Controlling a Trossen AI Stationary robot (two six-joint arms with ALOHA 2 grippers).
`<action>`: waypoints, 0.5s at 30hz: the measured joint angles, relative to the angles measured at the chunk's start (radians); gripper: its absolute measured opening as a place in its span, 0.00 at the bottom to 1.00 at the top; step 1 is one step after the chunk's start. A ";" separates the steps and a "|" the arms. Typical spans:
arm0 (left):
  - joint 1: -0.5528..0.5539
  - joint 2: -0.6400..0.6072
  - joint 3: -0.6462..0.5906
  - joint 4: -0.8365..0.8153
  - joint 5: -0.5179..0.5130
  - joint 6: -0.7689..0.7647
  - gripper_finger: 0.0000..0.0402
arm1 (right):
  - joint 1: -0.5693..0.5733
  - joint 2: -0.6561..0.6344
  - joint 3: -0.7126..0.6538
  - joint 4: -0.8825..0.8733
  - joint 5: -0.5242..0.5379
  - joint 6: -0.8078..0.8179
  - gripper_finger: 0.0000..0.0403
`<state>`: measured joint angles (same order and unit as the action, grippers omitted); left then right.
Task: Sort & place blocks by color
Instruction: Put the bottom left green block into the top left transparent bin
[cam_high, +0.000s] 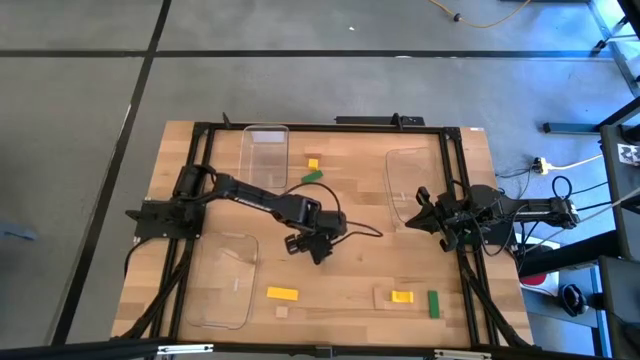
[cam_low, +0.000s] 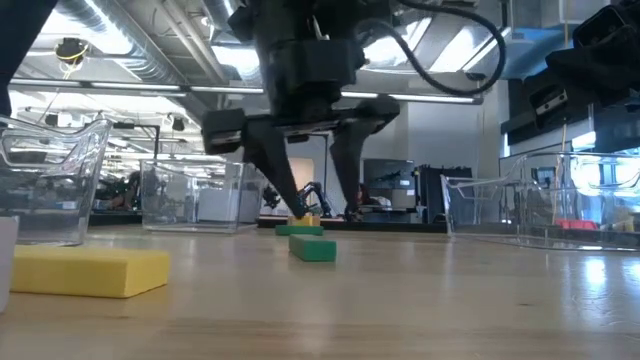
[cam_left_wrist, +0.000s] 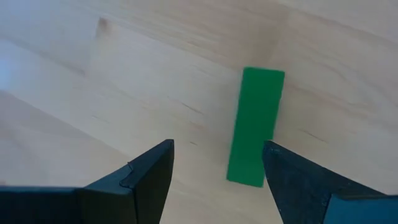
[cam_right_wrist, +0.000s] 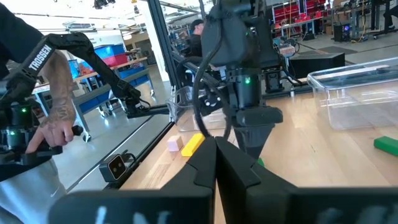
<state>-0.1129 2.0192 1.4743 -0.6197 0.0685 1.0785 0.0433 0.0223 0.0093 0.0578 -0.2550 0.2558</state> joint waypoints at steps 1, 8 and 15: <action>0.003 0.001 0.000 -0.012 0.007 0.007 0.59 | 0.000 0.000 0.000 0.000 0.000 0.001 0.02; 0.011 0.055 0.000 -0.032 0.012 0.028 0.59 | 0.000 0.000 0.000 0.000 0.000 0.001 0.02; 0.006 0.076 0.001 -0.035 0.011 0.005 0.59 | 0.000 0.000 0.000 0.000 0.000 0.001 0.02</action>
<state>-0.1066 2.0956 1.4754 -0.6548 0.0796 1.0838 0.0433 0.0223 0.0093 0.0578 -0.2550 0.2565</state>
